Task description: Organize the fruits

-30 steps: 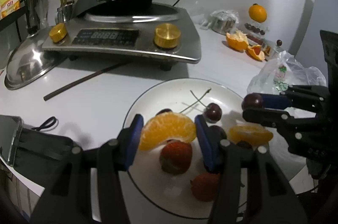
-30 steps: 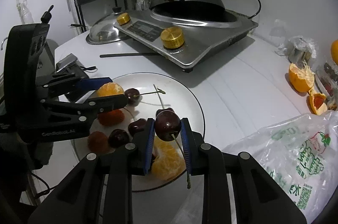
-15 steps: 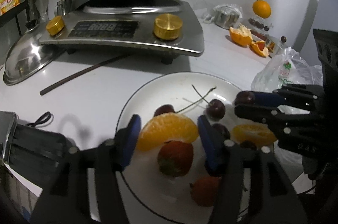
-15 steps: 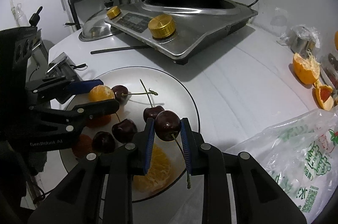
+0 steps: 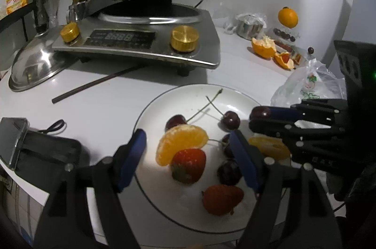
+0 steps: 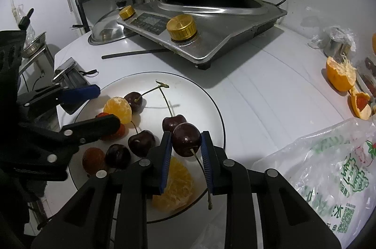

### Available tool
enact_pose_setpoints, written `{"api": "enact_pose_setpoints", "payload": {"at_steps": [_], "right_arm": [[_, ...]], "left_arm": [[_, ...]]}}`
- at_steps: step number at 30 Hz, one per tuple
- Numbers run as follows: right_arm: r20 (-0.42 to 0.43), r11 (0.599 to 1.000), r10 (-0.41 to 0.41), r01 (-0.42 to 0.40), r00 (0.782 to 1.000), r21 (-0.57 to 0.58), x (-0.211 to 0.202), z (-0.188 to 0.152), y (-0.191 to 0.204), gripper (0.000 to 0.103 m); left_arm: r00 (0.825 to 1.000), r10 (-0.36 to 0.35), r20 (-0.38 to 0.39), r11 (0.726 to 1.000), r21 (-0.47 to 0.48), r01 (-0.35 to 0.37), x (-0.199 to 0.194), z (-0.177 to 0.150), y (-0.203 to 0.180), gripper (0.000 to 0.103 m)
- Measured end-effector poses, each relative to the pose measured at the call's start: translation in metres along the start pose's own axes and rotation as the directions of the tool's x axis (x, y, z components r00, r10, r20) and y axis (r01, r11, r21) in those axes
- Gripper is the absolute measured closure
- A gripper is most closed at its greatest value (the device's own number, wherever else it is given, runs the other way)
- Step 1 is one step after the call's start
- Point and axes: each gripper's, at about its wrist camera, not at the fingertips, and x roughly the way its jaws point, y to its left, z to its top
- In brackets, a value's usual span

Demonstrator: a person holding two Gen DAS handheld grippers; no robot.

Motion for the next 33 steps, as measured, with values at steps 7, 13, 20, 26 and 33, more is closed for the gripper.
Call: {"api": "enact_pose_setpoints", "payload": {"at_steps": [7, 13, 20, 26, 33], "right_arm": [[0.023, 1.0, -0.013, 0.013, 1.0, 0.016, -0.01, 0.001, 0.002, 0.064], [0.048, 1.0, -0.022, 0.021, 0.999, 0.013, -0.027, 0.0, 0.006, 0.063], [0.095, 0.999, -0.042, 0.041, 0.995, 0.014, -0.058, -0.004, 0.01, 0.062], [0.138, 0.997, -0.07, 0.068, 0.988, 0.024, -0.09, -0.014, 0.011, 0.062], [0.208, 0.993, -0.114, 0.107, 0.971, 0.045, -0.137, -0.027, 0.01, 0.057]], "left_arm": [[1.0, 0.006, 0.016, 1.0, 0.009, -0.007, -0.013, -0.002, -0.003, 0.028], [0.999, 0.008, 0.034, 1.0, 0.018, -0.009, -0.025, -0.002, -0.009, 0.028], [0.998, 0.005, 0.065, 0.999, 0.041, -0.008, -0.046, -0.003, -0.024, 0.028], [0.995, 0.0, 0.1, 0.998, 0.058, -0.006, -0.065, -0.002, -0.042, 0.024], [0.986, -0.013, 0.168, 0.998, 0.068, 0.001, -0.095, 0.0, -0.065, 0.006]]}}
